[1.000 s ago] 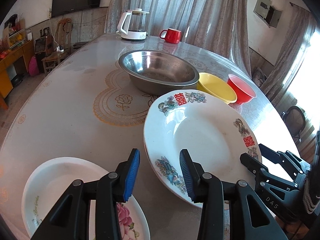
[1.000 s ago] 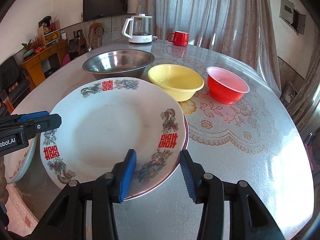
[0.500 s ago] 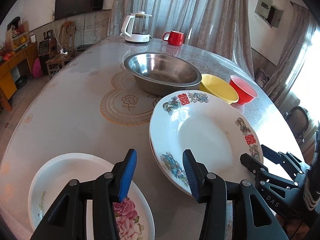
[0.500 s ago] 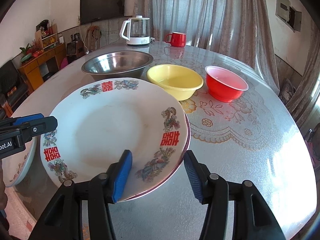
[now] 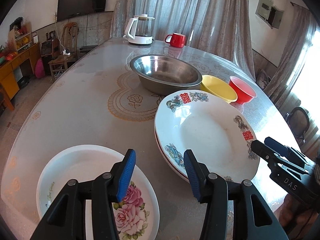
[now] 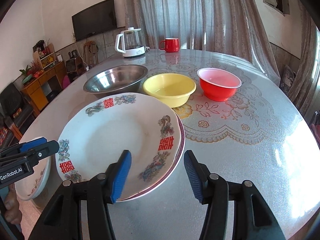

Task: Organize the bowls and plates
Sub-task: 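Grasp the rim of the pink-rose plate with both tools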

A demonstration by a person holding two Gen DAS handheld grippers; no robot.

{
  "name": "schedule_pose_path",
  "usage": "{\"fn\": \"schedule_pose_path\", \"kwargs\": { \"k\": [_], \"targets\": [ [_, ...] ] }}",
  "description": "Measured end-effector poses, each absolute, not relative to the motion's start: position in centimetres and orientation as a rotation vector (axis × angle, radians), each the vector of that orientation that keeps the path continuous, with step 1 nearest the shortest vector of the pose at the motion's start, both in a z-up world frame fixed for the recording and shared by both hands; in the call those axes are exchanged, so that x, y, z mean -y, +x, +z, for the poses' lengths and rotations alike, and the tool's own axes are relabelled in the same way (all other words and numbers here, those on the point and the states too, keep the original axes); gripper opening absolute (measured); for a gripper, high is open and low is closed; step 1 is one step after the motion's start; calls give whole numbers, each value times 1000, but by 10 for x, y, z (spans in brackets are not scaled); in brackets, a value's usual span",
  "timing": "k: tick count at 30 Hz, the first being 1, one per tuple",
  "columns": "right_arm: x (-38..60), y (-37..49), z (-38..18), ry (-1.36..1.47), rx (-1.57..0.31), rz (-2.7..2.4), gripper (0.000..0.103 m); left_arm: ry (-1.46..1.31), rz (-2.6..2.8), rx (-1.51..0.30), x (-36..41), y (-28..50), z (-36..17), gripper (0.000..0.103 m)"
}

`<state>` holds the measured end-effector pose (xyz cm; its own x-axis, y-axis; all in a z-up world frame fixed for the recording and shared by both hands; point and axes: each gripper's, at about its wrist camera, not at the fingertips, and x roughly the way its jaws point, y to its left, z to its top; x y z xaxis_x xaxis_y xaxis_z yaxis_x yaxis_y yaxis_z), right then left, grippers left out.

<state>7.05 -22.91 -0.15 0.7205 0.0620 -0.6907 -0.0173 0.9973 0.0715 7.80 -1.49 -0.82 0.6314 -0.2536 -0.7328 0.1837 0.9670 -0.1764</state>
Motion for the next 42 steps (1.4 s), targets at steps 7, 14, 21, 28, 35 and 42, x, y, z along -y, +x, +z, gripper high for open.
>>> {"fn": "schedule_pose_path", "kwargs": {
  "k": [7,14,21,28,35,42],
  "targets": [
    [219,65,10,96,-732,141,55,-118,-232,-855,0,73,-7,51],
    [194,61,13,108,-744,319,55,-151,-204,-847,-18,67,-6,51],
    [154,54,9,85,-782,522,55,-213,-143,-845,-57,61,-5,51],
    [115,50,-12,101,-888,723,55,-327,-53,-829,-117,48,-6,51],
    [95,57,-32,106,-947,724,55,-335,-27,-831,-150,31,-21,45],
    [88,75,-44,97,-960,690,34,-321,-95,-865,-144,25,-41,38]
  ]
}}
